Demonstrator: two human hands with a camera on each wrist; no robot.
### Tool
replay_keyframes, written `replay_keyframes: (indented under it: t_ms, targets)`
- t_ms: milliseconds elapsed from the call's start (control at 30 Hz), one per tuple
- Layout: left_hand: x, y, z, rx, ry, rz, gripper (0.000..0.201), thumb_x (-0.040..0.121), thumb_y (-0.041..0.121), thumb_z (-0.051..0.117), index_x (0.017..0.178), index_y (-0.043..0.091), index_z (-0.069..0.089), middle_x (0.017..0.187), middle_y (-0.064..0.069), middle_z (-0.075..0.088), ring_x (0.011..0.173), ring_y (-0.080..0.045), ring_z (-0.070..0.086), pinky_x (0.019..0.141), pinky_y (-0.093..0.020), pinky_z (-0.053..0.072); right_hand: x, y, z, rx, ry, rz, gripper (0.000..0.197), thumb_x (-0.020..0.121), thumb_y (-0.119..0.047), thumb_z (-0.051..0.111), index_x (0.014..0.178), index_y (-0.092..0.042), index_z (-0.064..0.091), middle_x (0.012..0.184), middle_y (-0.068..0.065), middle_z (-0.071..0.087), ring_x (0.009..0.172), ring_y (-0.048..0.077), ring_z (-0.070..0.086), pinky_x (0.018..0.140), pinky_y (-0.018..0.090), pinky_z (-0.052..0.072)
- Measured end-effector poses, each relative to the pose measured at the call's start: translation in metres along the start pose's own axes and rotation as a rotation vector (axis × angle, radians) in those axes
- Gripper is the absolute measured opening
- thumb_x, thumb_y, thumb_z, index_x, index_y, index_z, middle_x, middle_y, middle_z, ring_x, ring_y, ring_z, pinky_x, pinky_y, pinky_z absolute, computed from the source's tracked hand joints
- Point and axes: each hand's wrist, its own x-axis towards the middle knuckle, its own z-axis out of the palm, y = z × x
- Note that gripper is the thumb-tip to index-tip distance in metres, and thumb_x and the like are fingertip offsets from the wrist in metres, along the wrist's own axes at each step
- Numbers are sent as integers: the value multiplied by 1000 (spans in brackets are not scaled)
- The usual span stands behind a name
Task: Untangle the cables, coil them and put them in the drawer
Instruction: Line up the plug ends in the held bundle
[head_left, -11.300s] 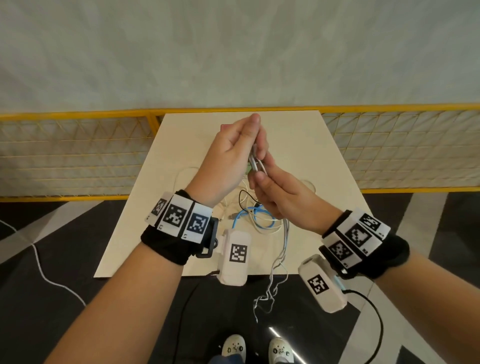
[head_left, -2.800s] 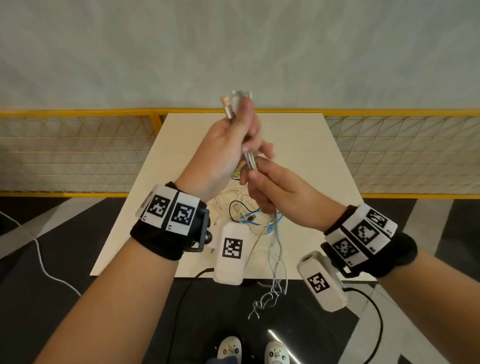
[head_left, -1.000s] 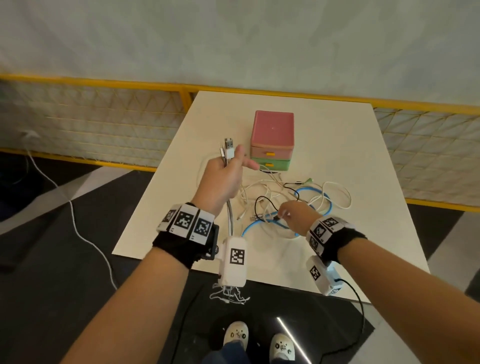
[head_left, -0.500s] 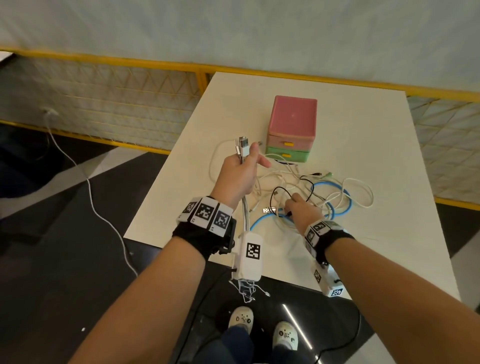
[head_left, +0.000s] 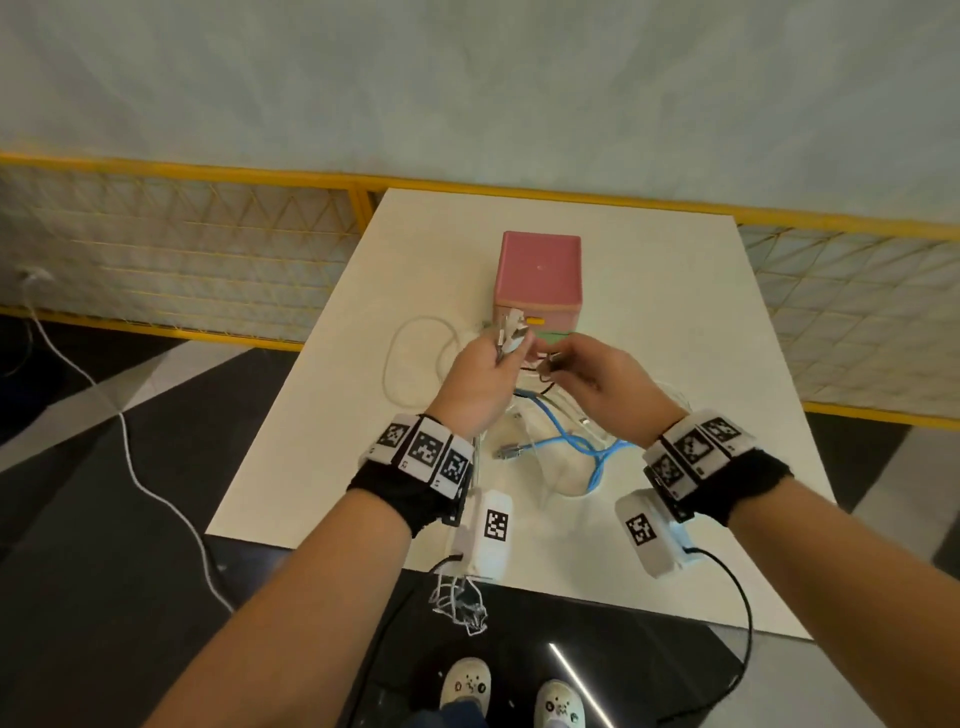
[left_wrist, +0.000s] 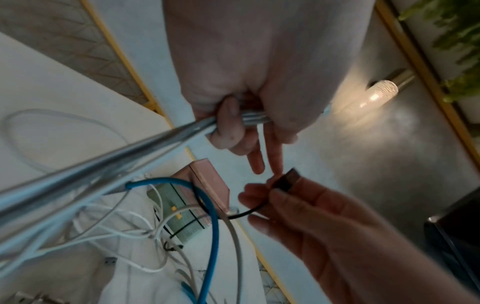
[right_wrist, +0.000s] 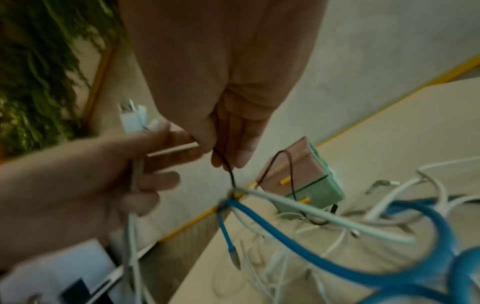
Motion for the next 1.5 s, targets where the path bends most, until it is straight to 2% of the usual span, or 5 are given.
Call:
replay_keyframes:
  t_ms: [633, 867, 1233, 1400, 1500]
  targets:
    - [7, 53, 11, -282, -156, 84, 31, 103, 24, 48, 106, -1, 66, 49, 11, 53, 36, 0, 40, 41, -12, 31, -11, -27, -14, 176, 143, 56, 15, 94, -10, 54, 82, -16, 63, 74, 1, 66, 61, 0, 59, 64, 20, 51]
    - [25, 59, 4, -333, 33, 146, 42, 103, 41, 37, 66, 22, 47, 56, 8, 49, 68, -23, 56, 72, -42, 49, -6, -17, -8, 330, 38, 82, 23, 99, -9, 42, 88, -13, 61, 71, 3, 54, 68, 12, 59, 77, 27, 57]
    - [21, 112, -45, -632, 90, 236, 20, 100, 22, 54, 110, 12, 68, 50, 9, 19, 37, -6, 15, 36, -18, 18, 7, 18, -19, -40, -24, 20, 29, 101, -20, 39, 74, -23, 49, 73, -3, 52, 71, 11, 50, 78, 35, 47]
    - [14, 113, -54, -426, -70, 207, 51, 104, 39, 38, 89, 6, 73, 46, 3, 22, 37, -10, 16, 38, -23, 17, 21, 1, -37, -80, 49, 12, 26, 98, -25, 45, 77, -33, 56, 74, -1, 60, 72, 18, 58, 76, 34, 49]
    - [5, 110, -45, -131, -138, 161, 47, 106, 41, 29, 121, 19, 67, 54, -5, 48, 34, -2, 35, 44, -43, 33, 28, -10, -43, -45, 92, -31, 21, 97, -28, 48, 84, -35, 63, 83, 20, 64, 72, 33, 57, 69, 41, 50]
